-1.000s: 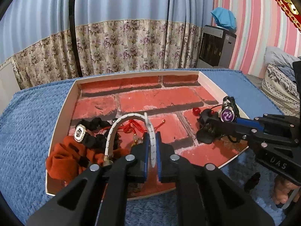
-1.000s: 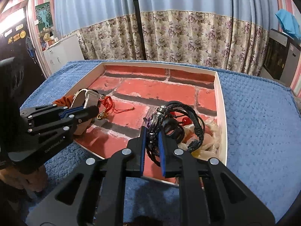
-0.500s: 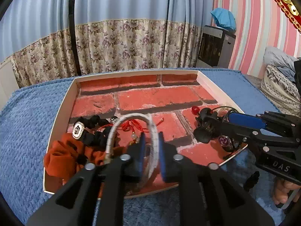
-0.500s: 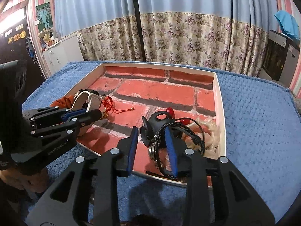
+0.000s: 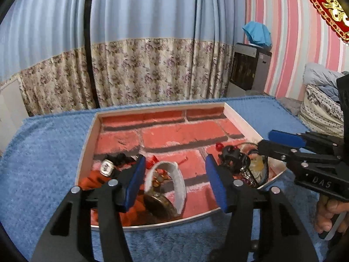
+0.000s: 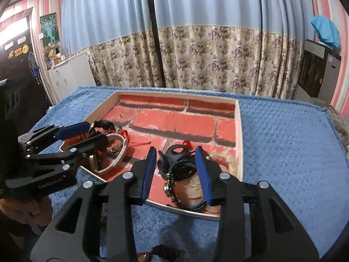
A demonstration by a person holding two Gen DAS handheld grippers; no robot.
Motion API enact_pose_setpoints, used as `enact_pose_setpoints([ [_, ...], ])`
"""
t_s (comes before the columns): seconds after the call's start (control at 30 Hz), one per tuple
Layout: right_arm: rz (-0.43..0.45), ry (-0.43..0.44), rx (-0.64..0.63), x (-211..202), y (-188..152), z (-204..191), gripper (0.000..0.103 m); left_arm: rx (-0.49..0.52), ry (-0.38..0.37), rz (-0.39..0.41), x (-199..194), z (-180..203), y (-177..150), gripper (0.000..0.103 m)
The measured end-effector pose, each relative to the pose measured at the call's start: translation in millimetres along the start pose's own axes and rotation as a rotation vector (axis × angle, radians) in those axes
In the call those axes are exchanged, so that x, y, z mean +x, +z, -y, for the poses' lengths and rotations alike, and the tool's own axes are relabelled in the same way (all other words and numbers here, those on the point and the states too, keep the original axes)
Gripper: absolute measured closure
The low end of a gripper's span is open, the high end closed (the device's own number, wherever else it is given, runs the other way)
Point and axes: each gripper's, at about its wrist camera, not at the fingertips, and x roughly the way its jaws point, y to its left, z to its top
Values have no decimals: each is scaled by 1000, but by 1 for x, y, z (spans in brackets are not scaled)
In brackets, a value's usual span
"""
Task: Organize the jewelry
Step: 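Withdraw both tools toward the wooden bead bracelet and knotted pendant, then grasp the brown bead bracelet with the left tool while the right tool grasps the black knotted pendant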
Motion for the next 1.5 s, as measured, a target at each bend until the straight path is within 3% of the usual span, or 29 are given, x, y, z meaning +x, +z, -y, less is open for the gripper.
enact_pose_setpoints([
  [0.13, 22, -35, -2, -23, 4, 0, 53, -21, 51, 14, -25, -6, 9, 47],
  [0.2, 29, -65, 8, -35, 3, 0, 36, -29, 94, 18, -43, -9, 8, 47],
  [0.23, 33, -92, 21, -42, -2, 0, 33, -33, 109, 19, -50, -10, 6, 47],
  [0.33, 17, -156, 51, -57, -20, 0, 28, -61, 161, 5, -71, -11, -10, 44],
  [0.4, 11, -170, 90, -68, -39, -1, 25, -90, 155, -19, -82, -12, -29, 44],
  [0.57, -22, -136, 132, -79, -80, -5, 25, -132, 135, -63, -100, -5, -71, 44],
  [0.73, -60, -135, 157, -73, -99, -6, 25, -131, 111, -103, -98, 13, -88, 44],
  [1.03, -76, -130, 151, -62, -99, -7, 25, -75, 82, -158, -72, 38, -93, 44],
  [1.23, -91, -131, 155, -52, -96, -1, 30, -68, 44, -240, -45, 40, -96, 46],
  [1.27, -95, -126, 153, -50, -96, 0, 30, -71, 44, -253, -41, 40, -98, 48],
  [1.3, -99, -120, 150, -48, -95, -1, 32, -71, 48, -274, -36, 39, -99, 57],
  [1.37, -111, -111, 142, -42, -94, -3, 33, -64, 60, -278, -32, 40, -100, 59],
  [1.5, -144, -86, 143, -27, -93, -5, 40, -78, 78, -272, -31, 33, -99, 81],
])
